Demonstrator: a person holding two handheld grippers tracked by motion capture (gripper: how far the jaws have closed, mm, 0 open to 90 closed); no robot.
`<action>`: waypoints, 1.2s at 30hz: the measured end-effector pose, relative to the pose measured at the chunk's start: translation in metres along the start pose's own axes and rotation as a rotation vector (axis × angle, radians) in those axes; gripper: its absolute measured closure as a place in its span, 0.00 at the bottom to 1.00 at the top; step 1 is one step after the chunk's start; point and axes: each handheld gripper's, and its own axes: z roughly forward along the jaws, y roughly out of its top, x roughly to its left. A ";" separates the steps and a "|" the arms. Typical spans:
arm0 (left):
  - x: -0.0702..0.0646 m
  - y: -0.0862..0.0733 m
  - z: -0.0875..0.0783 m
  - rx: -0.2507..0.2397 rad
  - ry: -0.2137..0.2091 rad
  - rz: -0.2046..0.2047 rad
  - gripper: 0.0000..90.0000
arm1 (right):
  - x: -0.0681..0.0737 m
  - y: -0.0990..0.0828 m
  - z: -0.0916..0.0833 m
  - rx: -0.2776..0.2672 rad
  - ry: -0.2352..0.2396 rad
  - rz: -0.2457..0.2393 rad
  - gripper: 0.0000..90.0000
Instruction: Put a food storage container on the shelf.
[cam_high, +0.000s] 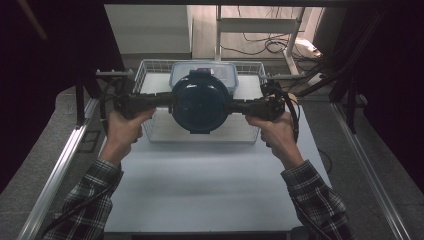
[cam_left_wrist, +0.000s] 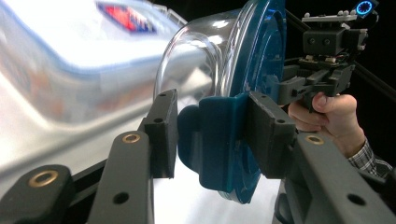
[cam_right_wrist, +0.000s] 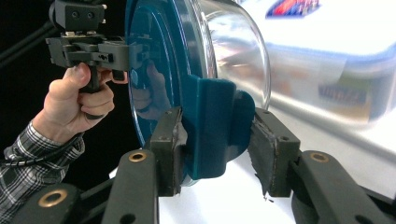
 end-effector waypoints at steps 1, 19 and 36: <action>0.000 0.005 0.000 -0.003 0.001 0.004 0.63 | 0.000 0.005 0.000 -0.004 0.002 -0.002 0.63; 0.013 0.082 0.007 -0.033 0.008 0.037 0.63 | -0.013 0.079 -0.003 -0.061 -0.018 -0.011 0.63; 0.040 0.086 0.030 -0.041 0.039 -0.003 0.62 | -0.045 0.094 0.009 -0.021 -0.046 0.076 0.61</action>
